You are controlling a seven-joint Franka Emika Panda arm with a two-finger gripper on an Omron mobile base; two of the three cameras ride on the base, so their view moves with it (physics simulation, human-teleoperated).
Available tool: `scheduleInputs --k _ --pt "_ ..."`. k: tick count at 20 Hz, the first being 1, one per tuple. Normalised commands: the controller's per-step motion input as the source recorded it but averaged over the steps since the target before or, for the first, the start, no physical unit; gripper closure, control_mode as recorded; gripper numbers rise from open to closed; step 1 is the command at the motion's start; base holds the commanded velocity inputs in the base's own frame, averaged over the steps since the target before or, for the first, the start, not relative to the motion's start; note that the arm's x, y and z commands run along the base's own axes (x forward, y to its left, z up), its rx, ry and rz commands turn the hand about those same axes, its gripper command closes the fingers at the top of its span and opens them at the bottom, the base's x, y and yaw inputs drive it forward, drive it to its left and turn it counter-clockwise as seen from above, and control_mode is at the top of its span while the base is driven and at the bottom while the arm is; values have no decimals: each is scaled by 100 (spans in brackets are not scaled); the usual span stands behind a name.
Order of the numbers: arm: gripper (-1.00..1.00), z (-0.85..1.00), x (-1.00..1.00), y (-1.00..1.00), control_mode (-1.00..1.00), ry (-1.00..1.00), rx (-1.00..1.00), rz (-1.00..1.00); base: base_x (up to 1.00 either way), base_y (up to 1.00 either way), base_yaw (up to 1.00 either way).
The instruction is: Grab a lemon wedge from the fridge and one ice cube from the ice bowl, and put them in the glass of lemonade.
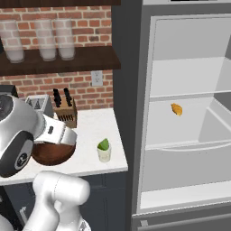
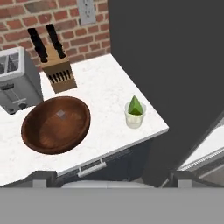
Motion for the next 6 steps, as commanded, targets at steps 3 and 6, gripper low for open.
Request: scheduleInputs --k 3,6 --pt "-100 50 0 6 -100 -24 3 0 0 0 0" --pt "-100 44 0 14 -100 -18 1 0 0 0 0"
